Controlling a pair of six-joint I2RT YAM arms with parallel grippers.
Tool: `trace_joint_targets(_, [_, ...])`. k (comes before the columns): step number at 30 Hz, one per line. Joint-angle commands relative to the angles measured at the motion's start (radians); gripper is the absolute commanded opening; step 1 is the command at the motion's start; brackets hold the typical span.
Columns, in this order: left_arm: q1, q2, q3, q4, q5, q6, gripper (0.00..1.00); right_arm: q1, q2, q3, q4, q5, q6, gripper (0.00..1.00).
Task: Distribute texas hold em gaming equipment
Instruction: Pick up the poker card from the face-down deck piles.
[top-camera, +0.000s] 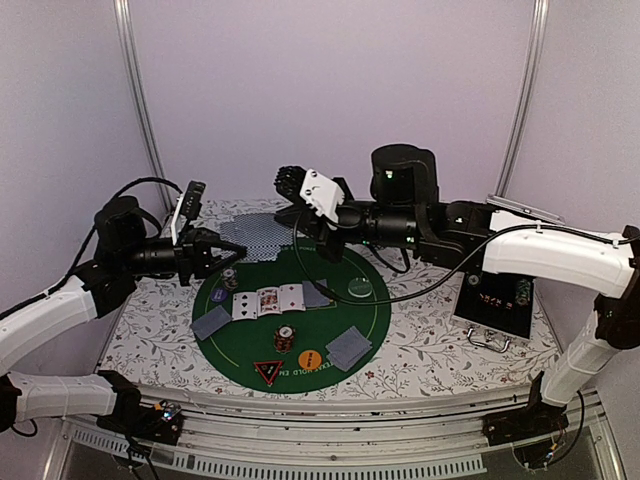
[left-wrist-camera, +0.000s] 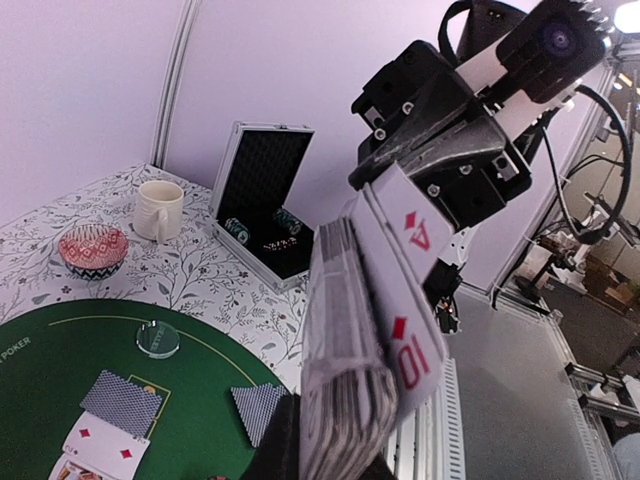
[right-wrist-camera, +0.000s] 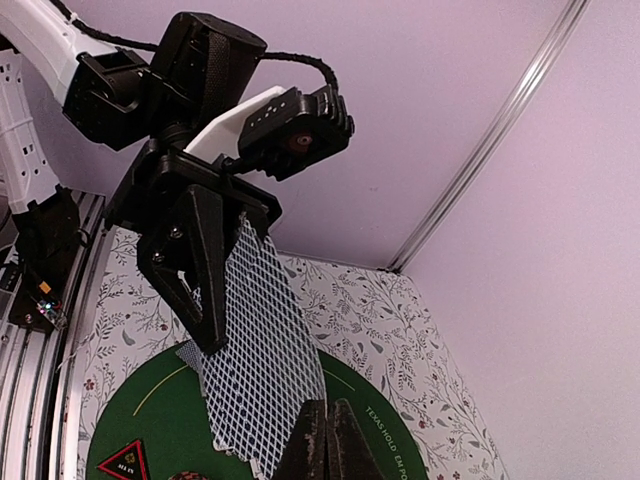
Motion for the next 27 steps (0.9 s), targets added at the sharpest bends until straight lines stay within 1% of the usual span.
trace_joint_targets(1, [-0.007,-0.001,0.006,0.011,0.023,-0.004,0.09,-0.014,-0.058,-0.014,0.029,0.074,0.016,0.01])
trace_joint_targets(25, [-0.009,0.008,0.008,0.005,0.018,-0.009,0.09,-0.043,-0.111,-0.040,0.017,0.100,0.033,0.01])
trace_joint_targets(26, [-0.009,0.009,0.008,0.005,0.018,-0.010,0.08,-0.044,-0.111,-0.040,0.017,0.101,0.035,0.01])
trace_joint_targets(27, [-0.009,0.008,0.009,0.005,0.017,-0.008,0.05,-0.044,-0.112,-0.040,0.017,0.102,0.042,0.01])
